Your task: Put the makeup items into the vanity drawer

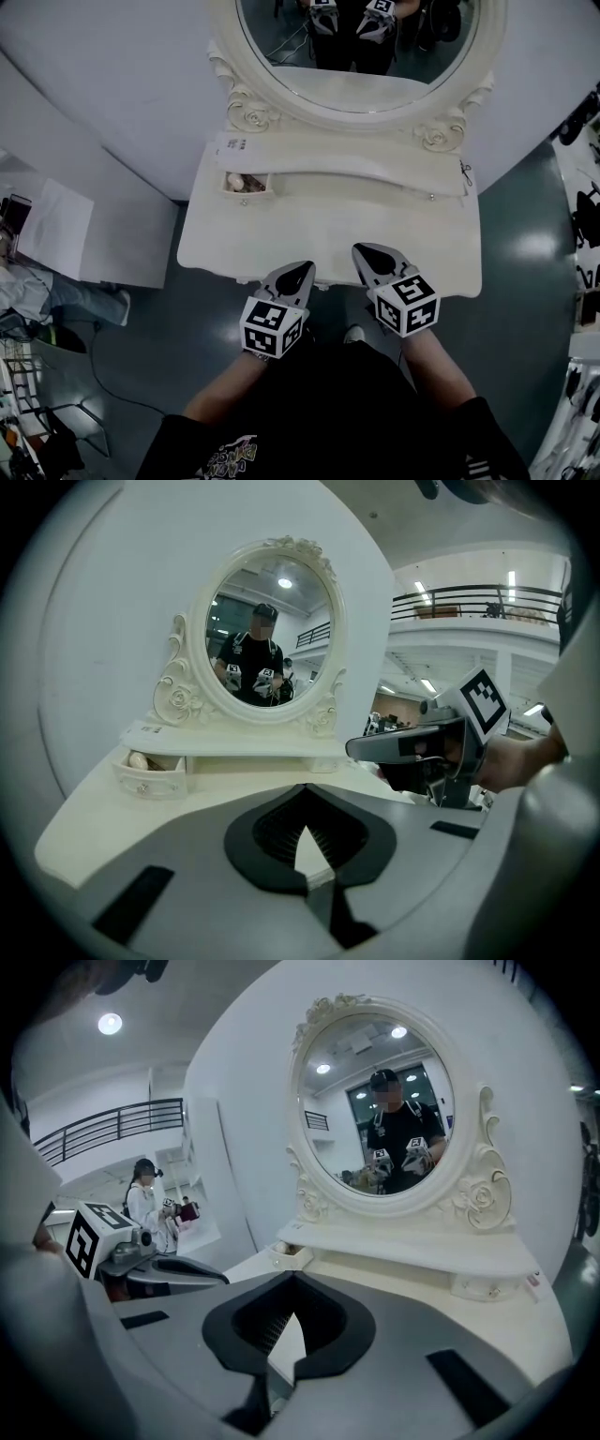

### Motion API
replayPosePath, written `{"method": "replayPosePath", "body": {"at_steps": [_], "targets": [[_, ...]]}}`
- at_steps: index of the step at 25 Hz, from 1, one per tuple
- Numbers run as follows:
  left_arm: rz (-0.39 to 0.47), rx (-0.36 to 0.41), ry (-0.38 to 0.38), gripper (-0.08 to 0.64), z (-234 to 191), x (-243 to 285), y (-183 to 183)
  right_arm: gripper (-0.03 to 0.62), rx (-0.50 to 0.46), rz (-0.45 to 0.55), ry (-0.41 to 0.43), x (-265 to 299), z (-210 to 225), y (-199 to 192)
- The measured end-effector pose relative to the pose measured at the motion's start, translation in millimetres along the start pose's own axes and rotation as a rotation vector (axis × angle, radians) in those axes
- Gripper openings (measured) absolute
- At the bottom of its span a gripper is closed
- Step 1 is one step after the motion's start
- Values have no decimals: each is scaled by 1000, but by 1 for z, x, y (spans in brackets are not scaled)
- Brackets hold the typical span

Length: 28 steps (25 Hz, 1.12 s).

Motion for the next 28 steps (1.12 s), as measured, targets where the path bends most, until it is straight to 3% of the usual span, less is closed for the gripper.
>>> {"method": "replayPosePath", "body": {"at_steps": [12,28], "targets": [[-4,-6,45,-3,57,-17,-7,29,23,7,45,-56,-4,-26],[10,-38,112,-3,104,-27,-13,29,-35,-43,123,-97,-13,-55]]}}
Point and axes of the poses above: the fingertips, and each gripper's own axes: x forward along the fingers, z to its right, y out of its top, the point moved 2 cm from there along -x, backward along the fingers, and after that the axes turned 10 degrees about x, right-handed, at the moved point
